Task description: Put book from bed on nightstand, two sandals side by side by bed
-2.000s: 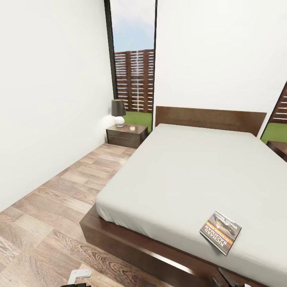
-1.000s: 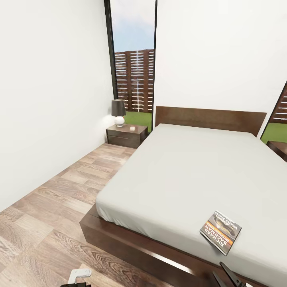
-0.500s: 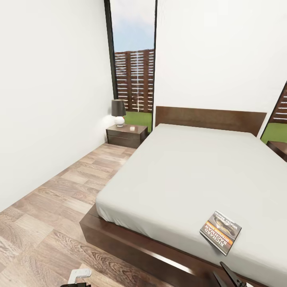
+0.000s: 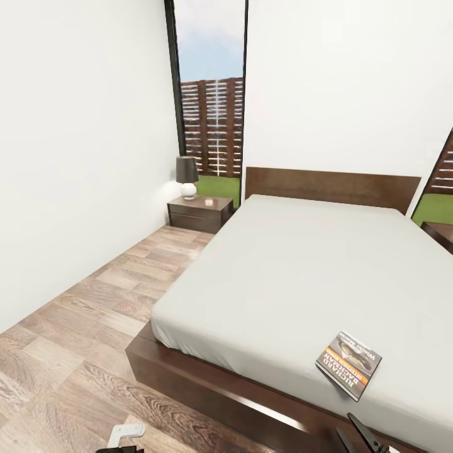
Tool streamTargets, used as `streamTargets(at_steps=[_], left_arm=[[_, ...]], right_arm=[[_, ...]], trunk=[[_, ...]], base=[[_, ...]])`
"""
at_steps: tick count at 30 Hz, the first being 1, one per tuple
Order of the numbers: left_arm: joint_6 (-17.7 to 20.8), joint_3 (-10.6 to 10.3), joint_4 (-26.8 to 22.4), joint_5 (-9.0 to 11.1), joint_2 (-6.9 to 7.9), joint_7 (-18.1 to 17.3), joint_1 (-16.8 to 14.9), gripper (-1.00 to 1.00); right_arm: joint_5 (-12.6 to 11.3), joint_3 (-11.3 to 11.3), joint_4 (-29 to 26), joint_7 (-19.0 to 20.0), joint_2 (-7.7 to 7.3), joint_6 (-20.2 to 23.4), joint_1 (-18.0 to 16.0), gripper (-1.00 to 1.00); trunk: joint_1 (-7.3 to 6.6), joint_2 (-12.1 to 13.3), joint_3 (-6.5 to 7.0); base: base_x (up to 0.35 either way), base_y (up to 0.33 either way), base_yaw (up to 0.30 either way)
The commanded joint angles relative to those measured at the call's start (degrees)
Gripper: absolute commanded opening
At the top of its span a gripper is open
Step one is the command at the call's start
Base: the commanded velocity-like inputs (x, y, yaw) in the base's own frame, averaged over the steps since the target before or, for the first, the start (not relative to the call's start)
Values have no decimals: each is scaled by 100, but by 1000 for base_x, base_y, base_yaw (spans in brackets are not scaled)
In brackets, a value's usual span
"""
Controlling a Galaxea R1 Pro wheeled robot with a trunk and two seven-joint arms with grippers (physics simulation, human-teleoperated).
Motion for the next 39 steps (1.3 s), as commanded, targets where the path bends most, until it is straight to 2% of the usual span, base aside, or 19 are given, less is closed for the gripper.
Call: streamTargets(at_steps=[1, 17, 24, 39], left_arm=[[21, -45, -8, 59, 4, -10, 0, 100], [13, -59, -8, 59, -9, -10, 4, 100], [12, -59, -8, 59, -12, -10, 5, 100], [12, -62, -8, 59, -14, -10, 5, 100]], right_arm=[[36, -33, 1, 22, 1, 60, -3, 100], [36, -37, 6, 22, -7, 58, -3, 100], [36, -37, -5, 22, -7, 57, -3, 100], [36, -37, -16, 22, -8, 61, -3, 100]], trunk=[[-1, -2, -5], [-1, -2, -5], [153, -283, -131], [153, -283, -131]], base=[[0, 0, 0], [0, 0, 0], [0, 0, 0], [0, 0, 0]])
